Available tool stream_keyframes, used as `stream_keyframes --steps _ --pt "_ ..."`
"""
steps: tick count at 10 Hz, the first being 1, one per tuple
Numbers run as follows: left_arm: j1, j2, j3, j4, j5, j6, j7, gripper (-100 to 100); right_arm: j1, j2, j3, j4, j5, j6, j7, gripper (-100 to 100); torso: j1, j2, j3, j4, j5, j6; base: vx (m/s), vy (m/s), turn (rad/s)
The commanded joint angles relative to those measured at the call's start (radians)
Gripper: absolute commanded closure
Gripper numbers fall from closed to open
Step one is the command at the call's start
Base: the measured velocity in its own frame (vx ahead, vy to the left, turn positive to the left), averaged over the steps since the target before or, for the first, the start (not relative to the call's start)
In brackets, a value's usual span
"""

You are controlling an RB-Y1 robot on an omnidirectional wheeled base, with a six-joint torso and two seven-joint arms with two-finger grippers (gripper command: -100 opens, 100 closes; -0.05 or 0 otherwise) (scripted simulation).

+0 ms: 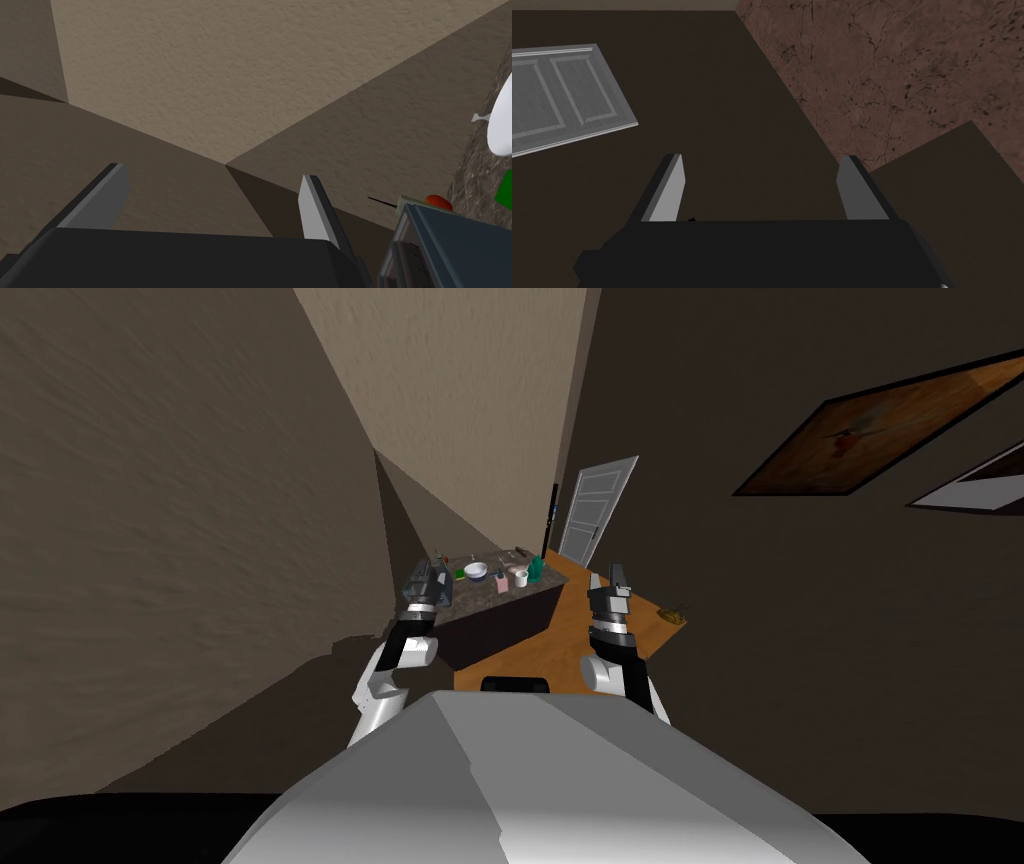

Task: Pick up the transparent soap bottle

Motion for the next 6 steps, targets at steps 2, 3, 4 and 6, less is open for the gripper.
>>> stream_keyframes --steps 2,3,4,6 --pt "-0.042 0.030 0.015 0.012 0.036 0.080 0.002 -100 0.000 0.000 0.000 0.000 0.000 0.000 0.000 0 0.000 0.000 0.000 0.000 0.000 0.000 -0.007 -0.021 0.041" --pt "-0.042 0.030 0.015 0.012 0.036 0.109 0.002 -100 0.000 0.000 0.000 0.000 0.000 0.000 0.000 0 -0.001 0.000 0.000 0.000 0.000 0.000 -0.004 -0.024 0.038" --pt "-0.042 0.030 0.015 0.012 0.036 0.118 0.002 -100 0.000 0.000 0.000 0.000 0.000 0.000 0.000 0 -0.001 0.000 0.000 0.000 0.000 0.000 -0.002 -0.012 0.004" --pt "-0.074 0.048 0.024 0.020 0.059 0.185 0.002 -100 0.000 0.000 0.000 0.000 0.000 0.000 0.000 0 0.000 0.000 0.000 0.000 0.000 0.000 -0.003 -0.021 0.052"
